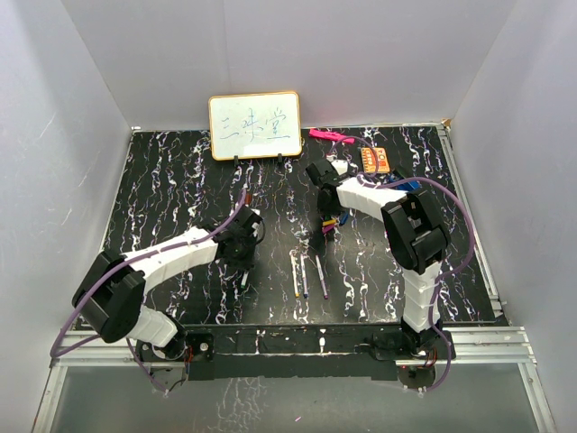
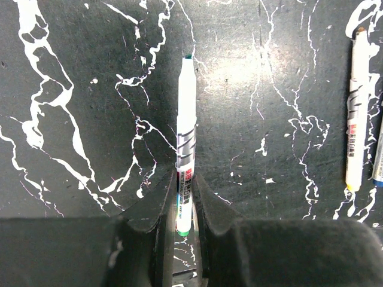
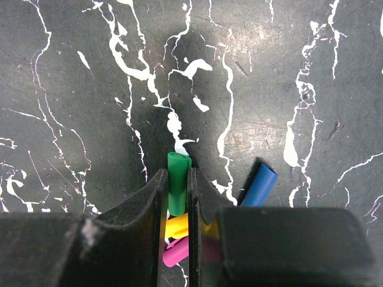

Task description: Insert the pens into the pen caps

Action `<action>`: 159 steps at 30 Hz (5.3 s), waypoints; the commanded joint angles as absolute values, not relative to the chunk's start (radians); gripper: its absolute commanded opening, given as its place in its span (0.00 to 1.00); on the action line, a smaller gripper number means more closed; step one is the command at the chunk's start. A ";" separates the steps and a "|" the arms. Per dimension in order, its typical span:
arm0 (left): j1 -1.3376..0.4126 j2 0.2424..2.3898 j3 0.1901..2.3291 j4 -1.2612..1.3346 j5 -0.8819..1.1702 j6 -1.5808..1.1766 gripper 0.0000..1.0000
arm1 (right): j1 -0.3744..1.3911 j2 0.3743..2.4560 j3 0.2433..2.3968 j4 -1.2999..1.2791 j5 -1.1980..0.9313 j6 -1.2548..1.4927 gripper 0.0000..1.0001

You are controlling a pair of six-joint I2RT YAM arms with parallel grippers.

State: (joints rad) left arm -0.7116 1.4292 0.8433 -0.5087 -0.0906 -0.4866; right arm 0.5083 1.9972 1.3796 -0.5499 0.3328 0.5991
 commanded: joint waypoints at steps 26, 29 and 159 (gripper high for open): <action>-0.714 1.359 0.859 -0.217 0.001 -0.427 0.00 | 0.505 1.635 1.229 -0.157 0.132 0.512 0.00; -0.715 1.314 0.818 -0.117 0.053 -0.438 0.00 | 0.505 1.563 1.163 -0.093 0.083 0.517 0.00; -0.900 1.104 0.663 0.516 -0.189 -0.470 0.00 | 0.710 1.211 0.720 0.164 -0.255 0.390 0.00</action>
State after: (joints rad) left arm -0.9054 1.1820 0.6056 0.3763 -0.0963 -0.5228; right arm 0.6891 1.2045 0.7155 0.2840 -0.2031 0.4248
